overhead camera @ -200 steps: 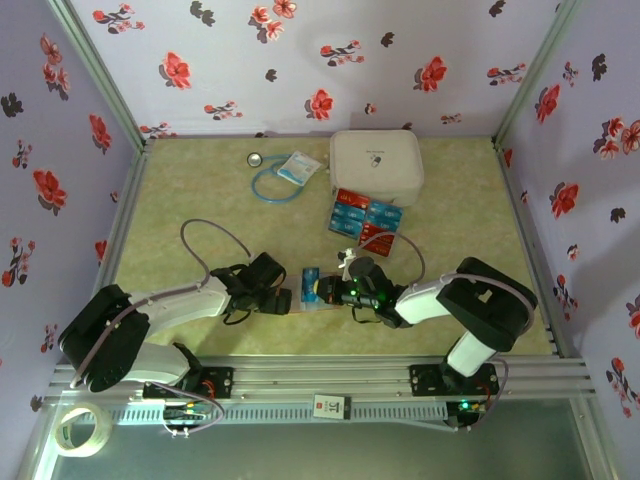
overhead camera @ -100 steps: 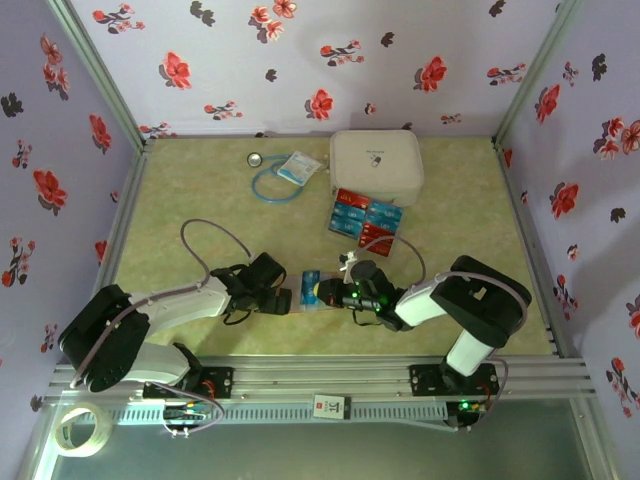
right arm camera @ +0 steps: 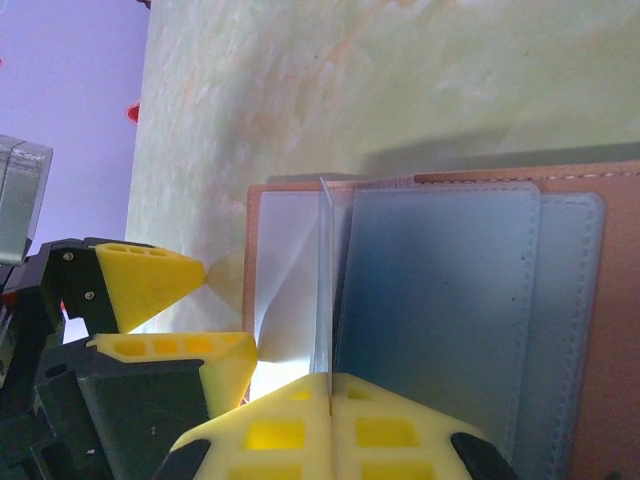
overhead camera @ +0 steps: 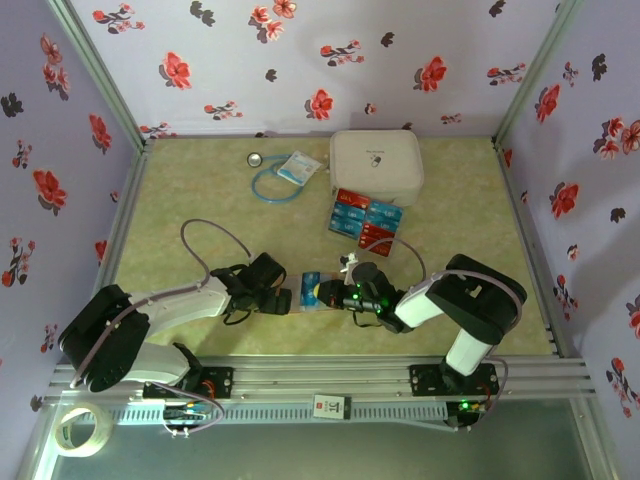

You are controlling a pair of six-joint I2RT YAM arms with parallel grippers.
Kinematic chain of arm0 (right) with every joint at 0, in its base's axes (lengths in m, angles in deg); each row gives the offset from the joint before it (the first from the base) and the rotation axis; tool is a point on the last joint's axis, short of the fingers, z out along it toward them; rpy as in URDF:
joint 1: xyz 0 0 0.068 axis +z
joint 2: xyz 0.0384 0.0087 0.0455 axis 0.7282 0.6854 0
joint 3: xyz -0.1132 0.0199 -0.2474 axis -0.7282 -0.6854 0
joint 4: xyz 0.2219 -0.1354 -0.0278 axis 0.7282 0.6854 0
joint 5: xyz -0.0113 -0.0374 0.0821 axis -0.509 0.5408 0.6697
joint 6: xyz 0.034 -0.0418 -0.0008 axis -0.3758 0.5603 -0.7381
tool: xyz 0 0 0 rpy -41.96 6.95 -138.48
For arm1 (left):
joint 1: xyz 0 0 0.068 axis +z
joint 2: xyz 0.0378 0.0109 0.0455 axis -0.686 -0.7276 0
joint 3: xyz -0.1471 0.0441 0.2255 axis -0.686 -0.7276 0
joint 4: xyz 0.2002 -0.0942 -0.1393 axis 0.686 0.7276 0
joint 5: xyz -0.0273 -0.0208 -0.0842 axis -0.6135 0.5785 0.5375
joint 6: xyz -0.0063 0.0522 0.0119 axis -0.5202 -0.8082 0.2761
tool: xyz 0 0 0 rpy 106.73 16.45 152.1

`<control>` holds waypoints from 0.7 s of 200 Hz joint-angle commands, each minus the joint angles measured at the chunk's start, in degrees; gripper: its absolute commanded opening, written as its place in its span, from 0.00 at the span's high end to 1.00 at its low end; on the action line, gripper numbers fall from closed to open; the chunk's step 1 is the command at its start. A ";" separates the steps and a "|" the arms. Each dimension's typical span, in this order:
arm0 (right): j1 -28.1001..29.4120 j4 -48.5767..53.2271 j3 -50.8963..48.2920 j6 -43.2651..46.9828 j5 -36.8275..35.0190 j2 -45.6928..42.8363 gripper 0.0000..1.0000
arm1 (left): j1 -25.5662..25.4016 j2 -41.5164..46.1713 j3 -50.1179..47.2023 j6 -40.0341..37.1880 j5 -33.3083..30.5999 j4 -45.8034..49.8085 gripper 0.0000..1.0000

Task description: Put the credit cards into the card holder

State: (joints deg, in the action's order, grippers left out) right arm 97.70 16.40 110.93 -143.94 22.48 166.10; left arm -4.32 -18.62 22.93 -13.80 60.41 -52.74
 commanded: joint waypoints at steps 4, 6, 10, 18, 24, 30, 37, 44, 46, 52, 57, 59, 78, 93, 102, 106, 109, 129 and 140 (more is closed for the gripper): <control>0.50 0.48 -1.32 -0.27 0.80 0.68 0.99 | -0.24 -0.40 -0.95 0.52 -1.34 0.13 0.00; 0.51 0.48 -1.31 -0.27 0.84 0.69 0.99 | -0.26 -0.40 -1.00 0.51 -1.31 0.12 0.00; 0.50 0.48 -1.44 -0.26 0.86 0.53 0.99 | -0.26 -0.40 -0.94 0.49 -1.30 0.06 0.00; 0.54 0.48 -1.55 -0.33 0.89 0.54 0.99 | -0.23 -0.40 -0.94 0.46 -1.30 0.05 0.00; 0.53 0.55 -1.71 -0.42 0.87 0.46 0.99 | -0.26 -0.40 -1.07 0.48 -1.29 -0.04 0.00; 0.48 0.74 -1.72 -0.44 0.93 0.47 0.99 | -0.25 -0.44 -1.07 0.51 -1.30 -0.03 0.00; 0.62 0.91 -1.79 -0.45 1.01 0.36 0.99 | -0.26 -0.40 -1.10 0.52 -1.30 -0.08 0.00; 0.59 1.22 -1.81 -0.45 1.06 0.28 0.99 | -0.26 -0.40 -1.05 0.44 -1.30 -0.05 0.00; 0.62 1.35 -1.83 -0.45 1.01 0.26 0.99 | -0.26 -0.40 -1.05 0.45 -1.30 -0.06 0.00; 0.63 1.69 -1.76 -0.45 1.08 0.21 0.99 | -0.25 -0.40 -1.04 0.44 -1.29 -0.07 0.00; 0.63 1.86 -1.78 -0.45 1.14 0.20 0.99 | -0.22 -0.40 -1.07 0.44 -1.30 -0.08 0.00; 0.65 1.88 -1.82 -0.45 1.21 0.18 0.99 | -0.23 -0.40 -1.07 0.38 -1.30 -0.04 0.00; 0.70 2.26 -1.97 -0.38 1.30 0.10 0.99 | -0.28 -0.40 -1.11 0.39 -1.30 -0.13 0.00; 0.69 2.56 -1.92 -0.36 1.35 0.17 0.99 | -0.24 -0.50 -1.10 0.53 -1.25 -0.22 0.00; 0.77 2.56 -1.83 -0.36 1.42 0.38 0.99 | -0.26 -0.63 -1.19 0.46 -1.29 -0.30 0.00; 0.79 2.59 -1.83 -0.36 1.44 0.42 0.99 | -0.25 -0.58 -1.19 0.49 -1.30 -0.27 0.00; 0.74 2.59 -1.83 -0.40 1.52 0.42 0.99 | -0.24 -0.58 -1.21 0.47 -1.30 -0.33 0.00; 0.77 2.92 -1.52 -0.35 1.67 0.61 0.99 | -0.27 -0.48 -1.25 0.58 -1.29 -0.30 0.00; 0.82 3.25 -1.27 -0.36 1.76 0.78 0.99 | -0.26 -0.49 -1.19 0.58 -1.30 -0.30 0.00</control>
State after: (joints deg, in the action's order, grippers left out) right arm 97.74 16.49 110.16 -144.18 23.13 166.10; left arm -4.32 -18.62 22.84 -13.80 60.38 -52.91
